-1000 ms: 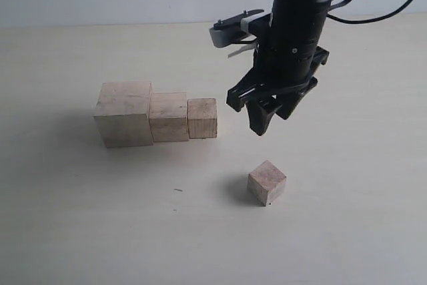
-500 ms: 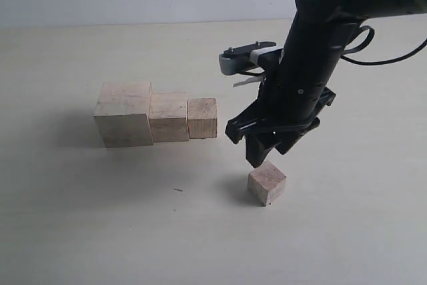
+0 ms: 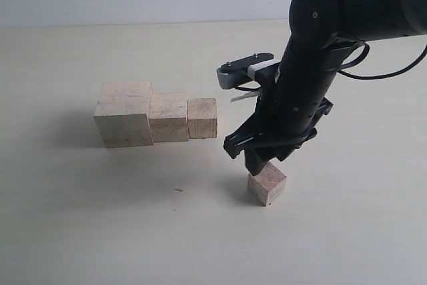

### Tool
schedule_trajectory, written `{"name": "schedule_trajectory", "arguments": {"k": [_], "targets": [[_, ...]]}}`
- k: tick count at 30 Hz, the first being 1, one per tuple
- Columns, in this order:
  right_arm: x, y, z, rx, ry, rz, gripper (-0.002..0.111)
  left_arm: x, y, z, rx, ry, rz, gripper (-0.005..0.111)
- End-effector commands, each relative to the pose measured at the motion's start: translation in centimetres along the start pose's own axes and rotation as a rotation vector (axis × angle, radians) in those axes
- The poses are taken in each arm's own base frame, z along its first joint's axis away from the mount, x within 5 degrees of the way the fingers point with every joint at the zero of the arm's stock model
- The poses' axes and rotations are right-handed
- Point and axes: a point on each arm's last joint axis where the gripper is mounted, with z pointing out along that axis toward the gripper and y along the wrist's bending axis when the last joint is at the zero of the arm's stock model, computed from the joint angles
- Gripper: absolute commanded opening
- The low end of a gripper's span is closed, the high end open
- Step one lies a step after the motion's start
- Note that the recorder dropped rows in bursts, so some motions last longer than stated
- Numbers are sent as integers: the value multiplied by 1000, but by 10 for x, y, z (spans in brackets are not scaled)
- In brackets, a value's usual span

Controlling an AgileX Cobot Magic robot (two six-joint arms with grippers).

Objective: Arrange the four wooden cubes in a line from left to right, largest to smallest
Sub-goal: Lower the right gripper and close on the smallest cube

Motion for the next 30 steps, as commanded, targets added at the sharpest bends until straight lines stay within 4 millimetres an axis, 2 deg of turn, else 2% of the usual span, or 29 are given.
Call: {"name": "schedule_trajectory", "arguments": {"k": [1, 7, 12, 21, 26, 30], "targets": [[1, -2, -2, 35, -1, 13, 51, 0, 0, 0, 6, -9, 3, 0], [1, 1, -1, 3, -1, 36, 51, 0, 0, 0, 6, -9, 3, 0], [0, -1, 15, -4, 46, 51, 51, 0, 0, 0, 6, -9, 3, 0], [2, 11, 23, -10, 84, 12, 51, 0, 0, 0, 6, -9, 3, 0], [4, 10, 34, 15, 133, -4, 51, 0, 0, 0, 6, -9, 3, 0], [4, 9, 35, 25, 134, 7, 51, 0, 0, 0, 6, -9, 3, 0]]}}
